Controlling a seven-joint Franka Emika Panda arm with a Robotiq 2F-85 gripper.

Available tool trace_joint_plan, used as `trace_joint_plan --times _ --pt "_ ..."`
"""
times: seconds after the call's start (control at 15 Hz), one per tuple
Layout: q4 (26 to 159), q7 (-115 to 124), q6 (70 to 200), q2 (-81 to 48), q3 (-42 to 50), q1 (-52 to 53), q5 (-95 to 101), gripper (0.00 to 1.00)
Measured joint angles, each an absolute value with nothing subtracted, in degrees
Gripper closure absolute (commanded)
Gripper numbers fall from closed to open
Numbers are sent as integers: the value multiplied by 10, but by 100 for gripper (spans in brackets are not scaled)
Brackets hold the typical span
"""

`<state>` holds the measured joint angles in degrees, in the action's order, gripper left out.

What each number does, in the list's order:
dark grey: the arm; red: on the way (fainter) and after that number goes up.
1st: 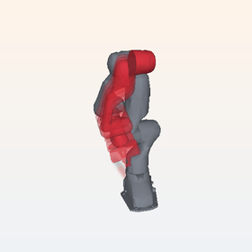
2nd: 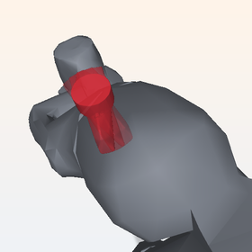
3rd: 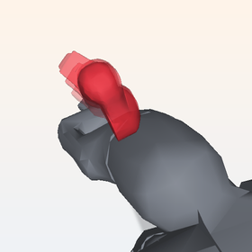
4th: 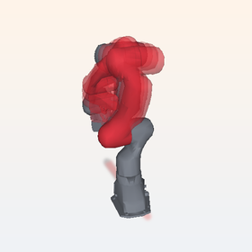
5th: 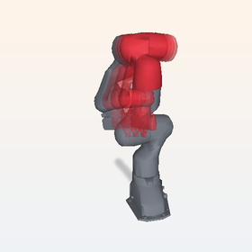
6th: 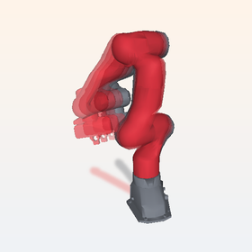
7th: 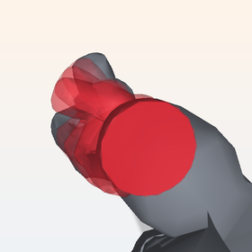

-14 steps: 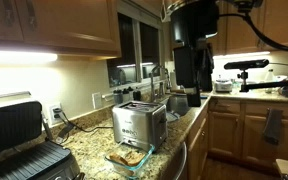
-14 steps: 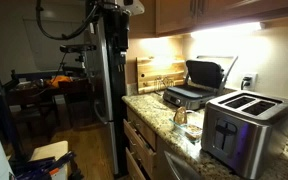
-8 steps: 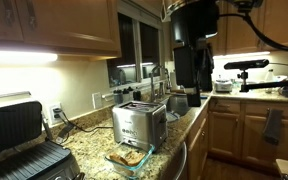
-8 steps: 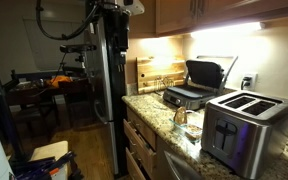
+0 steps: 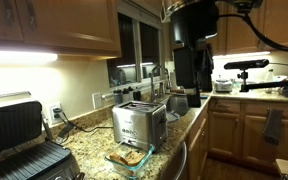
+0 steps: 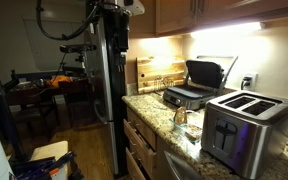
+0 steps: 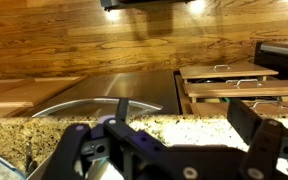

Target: Put a slice of bread into the toaster

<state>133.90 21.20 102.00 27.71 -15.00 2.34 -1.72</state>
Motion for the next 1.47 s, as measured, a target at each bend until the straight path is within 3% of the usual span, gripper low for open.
trace_joint_plan --times 1.47 --pt "1266 213 1021 133 -151 28 28 0"
